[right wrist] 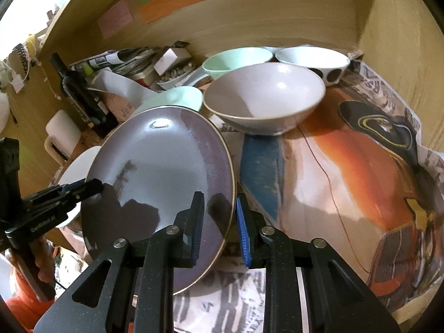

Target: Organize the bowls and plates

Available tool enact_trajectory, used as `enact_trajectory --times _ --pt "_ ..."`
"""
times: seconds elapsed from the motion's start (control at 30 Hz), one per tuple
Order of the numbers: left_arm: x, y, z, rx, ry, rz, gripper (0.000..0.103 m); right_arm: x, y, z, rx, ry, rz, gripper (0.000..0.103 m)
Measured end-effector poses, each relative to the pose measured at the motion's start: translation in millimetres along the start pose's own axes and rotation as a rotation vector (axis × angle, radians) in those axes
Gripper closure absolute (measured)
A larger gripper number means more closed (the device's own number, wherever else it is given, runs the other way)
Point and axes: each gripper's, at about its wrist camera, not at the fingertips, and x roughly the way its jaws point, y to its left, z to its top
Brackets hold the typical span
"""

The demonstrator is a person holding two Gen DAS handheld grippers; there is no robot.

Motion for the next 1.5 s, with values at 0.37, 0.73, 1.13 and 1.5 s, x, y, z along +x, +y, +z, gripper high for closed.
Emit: enact_trajectory --times 0.37,0.73,1.13,1.5 --pt "15 -11 -2 0.004 0.046 -0.014 0.082 6 -14 -8 0.024 0.036 -0.031 0.082" --pt "28 -12 2 0.0 0.074 -0.029 0.08 7 -21 -6 0.043 0.037 -0.03 0.082" --pt "32 -10 4 0.003 0.081 -0.053 0.081 11 -22 -5 0.038 0.033 -0.047 0.079" --pt "-25 7 7 0.012 -0.069 -0.007 0.059 -13 -9 -3 -0.006 -0.055 -0.118 0.061"
